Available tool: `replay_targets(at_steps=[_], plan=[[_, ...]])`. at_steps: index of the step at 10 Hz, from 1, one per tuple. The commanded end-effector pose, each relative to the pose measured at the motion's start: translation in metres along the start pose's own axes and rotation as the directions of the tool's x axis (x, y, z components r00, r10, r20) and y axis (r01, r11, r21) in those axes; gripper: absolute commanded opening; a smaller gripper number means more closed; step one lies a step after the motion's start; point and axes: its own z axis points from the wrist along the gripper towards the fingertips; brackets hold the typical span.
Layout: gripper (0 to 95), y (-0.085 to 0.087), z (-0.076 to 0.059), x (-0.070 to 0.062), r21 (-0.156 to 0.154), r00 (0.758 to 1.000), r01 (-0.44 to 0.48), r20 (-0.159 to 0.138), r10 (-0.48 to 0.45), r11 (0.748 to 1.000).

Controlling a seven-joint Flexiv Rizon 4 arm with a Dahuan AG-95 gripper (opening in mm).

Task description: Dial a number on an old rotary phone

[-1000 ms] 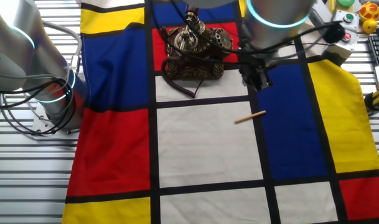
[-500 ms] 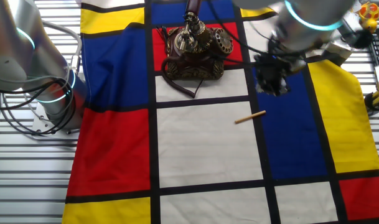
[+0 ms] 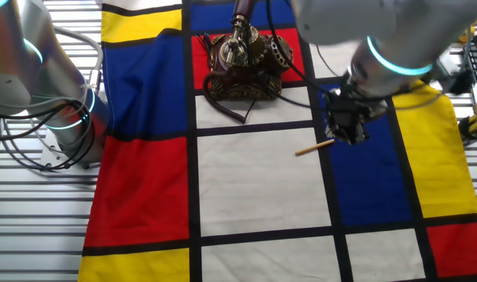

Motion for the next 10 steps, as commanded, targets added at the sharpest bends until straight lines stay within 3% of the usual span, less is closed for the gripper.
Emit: replay_targets(at_steps=[1,3,10], plan=[[0.0,0.001,0.002,0.002,0.003,1.0,-0.005,-0.001,0.005,1.0],[0.0,0.004,0.015,-0.001,0.003,1.0,-0.004,0.004,0.004,1.0],[0.0,0.004,0.015,-0.003,0.003,1.0,-0.003,0.004,0.003,1.0]])
